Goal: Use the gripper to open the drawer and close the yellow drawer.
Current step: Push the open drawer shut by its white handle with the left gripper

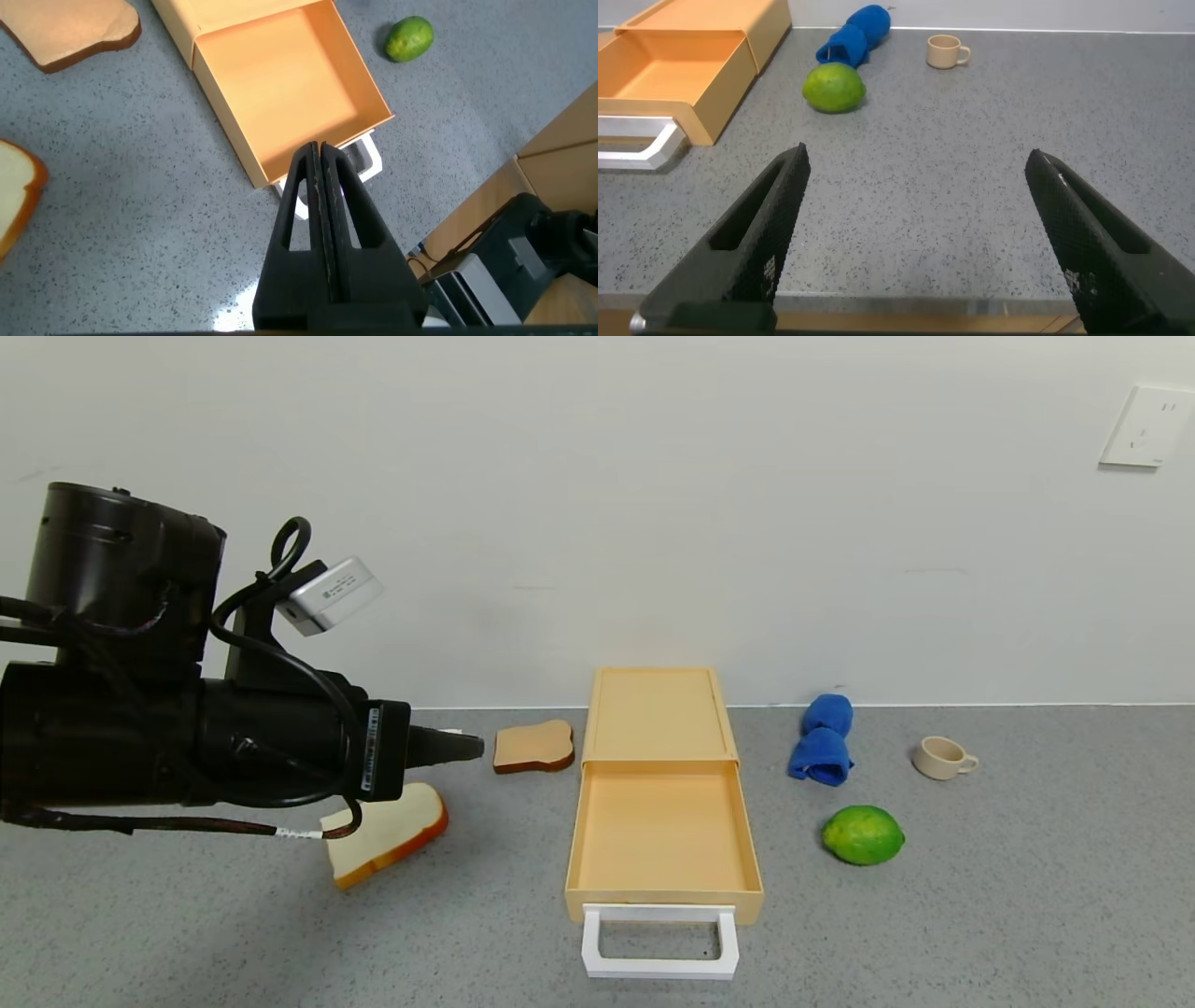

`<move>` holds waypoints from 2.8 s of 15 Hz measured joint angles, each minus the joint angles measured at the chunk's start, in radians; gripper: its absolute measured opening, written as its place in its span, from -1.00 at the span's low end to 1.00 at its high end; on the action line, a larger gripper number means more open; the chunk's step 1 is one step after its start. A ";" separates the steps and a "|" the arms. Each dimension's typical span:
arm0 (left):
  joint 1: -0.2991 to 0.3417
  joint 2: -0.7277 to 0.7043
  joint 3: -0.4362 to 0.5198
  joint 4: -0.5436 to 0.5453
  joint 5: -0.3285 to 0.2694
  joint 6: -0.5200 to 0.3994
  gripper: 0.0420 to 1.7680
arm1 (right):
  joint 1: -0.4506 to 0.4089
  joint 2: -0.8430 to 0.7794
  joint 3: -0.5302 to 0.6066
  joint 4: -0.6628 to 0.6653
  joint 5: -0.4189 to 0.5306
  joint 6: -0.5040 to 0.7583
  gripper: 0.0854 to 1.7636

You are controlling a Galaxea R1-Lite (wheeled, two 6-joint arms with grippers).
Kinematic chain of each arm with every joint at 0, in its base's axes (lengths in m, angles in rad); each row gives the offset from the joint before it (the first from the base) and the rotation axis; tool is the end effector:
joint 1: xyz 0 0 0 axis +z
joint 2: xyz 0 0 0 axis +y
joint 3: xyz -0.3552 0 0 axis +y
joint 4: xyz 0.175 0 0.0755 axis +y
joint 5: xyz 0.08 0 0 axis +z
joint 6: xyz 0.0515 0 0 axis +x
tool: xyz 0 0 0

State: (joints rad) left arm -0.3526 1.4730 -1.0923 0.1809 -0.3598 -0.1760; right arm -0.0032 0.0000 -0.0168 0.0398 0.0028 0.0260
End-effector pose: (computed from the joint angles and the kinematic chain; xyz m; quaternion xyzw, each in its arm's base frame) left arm 0.2418 -0.1083 0.2903 -0.0801 0.3055 -0.3094 0.8969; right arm -0.0500 0.0003 0.0754 0.0130 0.0115 -0.0003 0.9998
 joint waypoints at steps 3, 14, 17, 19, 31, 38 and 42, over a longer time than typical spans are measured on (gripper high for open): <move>-0.023 0.017 -0.009 0.004 0.040 -0.010 -0.93 | 0.000 0.000 0.000 0.000 0.000 0.000 0.92; -0.331 0.190 -0.252 0.210 0.434 -0.302 -0.93 | 0.000 0.000 0.000 0.000 0.000 0.000 0.92; -0.401 0.265 -0.380 0.393 0.479 -0.430 -0.93 | 0.000 0.000 0.000 0.000 0.000 0.000 0.92; -0.431 0.319 -0.439 0.466 0.483 -0.492 -0.93 | 0.000 0.000 0.000 0.000 0.000 0.000 0.92; -0.534 0.609 -0.493 0.512 0.580 -0.734 -0.93 | 0.000 0.000 0.000 0.000 0.000 0.000 0.92; -0.563 0.694 -0.479 0.467 0.644 -0.760 -0.93 | 0.000 0.000 0.000 0.000 0.000 0.000 0.92; -0.565 0.722 -0.478 0.441 0.646 -0.767 -0.93 | 0.000 0.000 0.000 0.000 0.000 0.000 0.92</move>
State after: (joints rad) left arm -0.9172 2.1947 -1.5706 0.6215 0.2866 -0.9434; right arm -0.0032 0.0000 -0.0168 0.0394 0.0023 0.0260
